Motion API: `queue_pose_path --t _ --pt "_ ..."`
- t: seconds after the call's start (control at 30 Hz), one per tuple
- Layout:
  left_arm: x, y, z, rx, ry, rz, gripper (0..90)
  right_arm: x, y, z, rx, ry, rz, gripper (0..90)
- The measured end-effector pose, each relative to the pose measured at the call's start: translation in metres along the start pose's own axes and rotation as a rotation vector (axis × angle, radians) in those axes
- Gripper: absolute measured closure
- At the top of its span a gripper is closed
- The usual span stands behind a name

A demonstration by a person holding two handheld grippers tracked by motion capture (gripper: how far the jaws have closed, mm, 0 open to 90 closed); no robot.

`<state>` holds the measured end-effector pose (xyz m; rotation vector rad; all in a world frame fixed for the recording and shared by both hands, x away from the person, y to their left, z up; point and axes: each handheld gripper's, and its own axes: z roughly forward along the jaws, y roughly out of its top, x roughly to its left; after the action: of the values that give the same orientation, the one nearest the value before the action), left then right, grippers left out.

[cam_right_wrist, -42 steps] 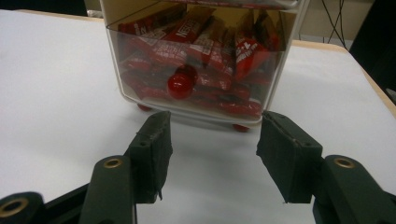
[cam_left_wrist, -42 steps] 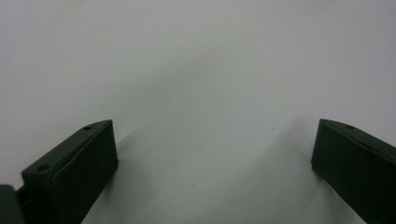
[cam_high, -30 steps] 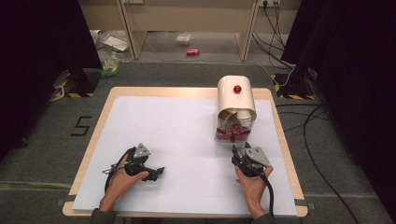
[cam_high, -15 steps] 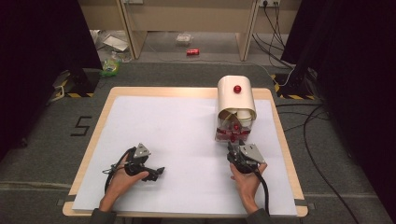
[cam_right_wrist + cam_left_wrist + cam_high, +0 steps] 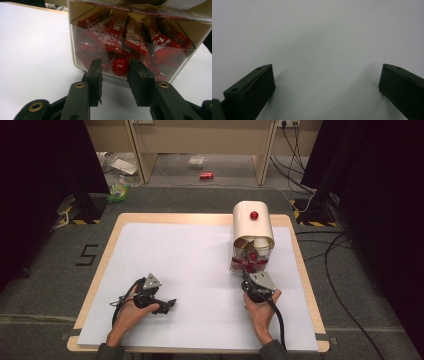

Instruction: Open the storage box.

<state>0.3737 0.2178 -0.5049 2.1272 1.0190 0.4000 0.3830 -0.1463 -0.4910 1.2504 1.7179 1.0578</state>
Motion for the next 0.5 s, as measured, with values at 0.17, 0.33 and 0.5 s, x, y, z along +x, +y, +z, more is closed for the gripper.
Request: queue_pose_path --t 0.17,0.33,0.5 --pt "-0.0001 0.0 0.0 0.0 0.001 0.0 0.0 0.0027 0.0001 0.0004 0.003 -0.024 -0.011 67.9" --pt "-0.0001 0.0 0.0 0.0 0.001 0.001 0.0 0.004 0.0006 0.001 0.007 -0.052 0.017 72.5" --pt "-0.0001 0.0001 0.0 0.0 0.001 0.001 0.0 0.006 0.0017 0.0012 0.021 -0.066 0.037 73.5"
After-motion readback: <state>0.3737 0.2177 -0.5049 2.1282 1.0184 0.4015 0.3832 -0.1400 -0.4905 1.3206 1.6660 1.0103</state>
